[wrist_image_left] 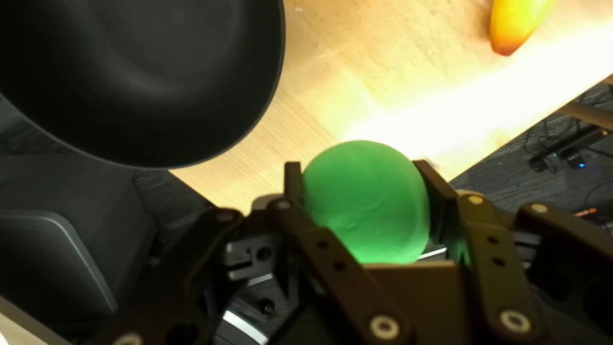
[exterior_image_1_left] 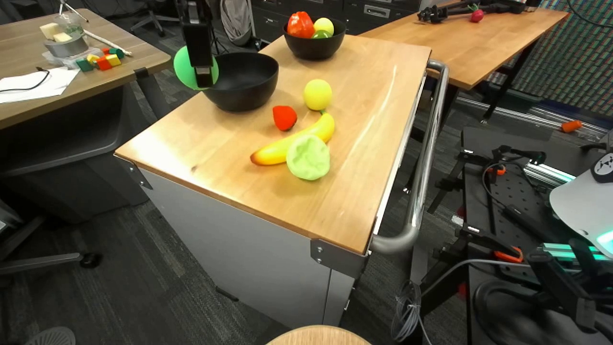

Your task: Remove the fruits and vegetables from the black bowls and place them on the countertop

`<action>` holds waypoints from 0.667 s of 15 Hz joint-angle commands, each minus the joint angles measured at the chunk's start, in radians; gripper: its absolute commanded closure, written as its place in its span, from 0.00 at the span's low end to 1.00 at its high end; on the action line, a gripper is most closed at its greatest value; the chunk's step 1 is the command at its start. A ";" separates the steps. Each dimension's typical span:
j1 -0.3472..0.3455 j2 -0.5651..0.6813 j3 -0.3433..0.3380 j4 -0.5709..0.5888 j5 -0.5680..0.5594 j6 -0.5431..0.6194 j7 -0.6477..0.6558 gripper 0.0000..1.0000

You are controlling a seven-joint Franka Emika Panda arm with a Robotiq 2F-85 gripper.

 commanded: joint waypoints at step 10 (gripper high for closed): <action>-0.014 -0.089 0.020 -0.274 0.048 -0.002 -0.079 0.50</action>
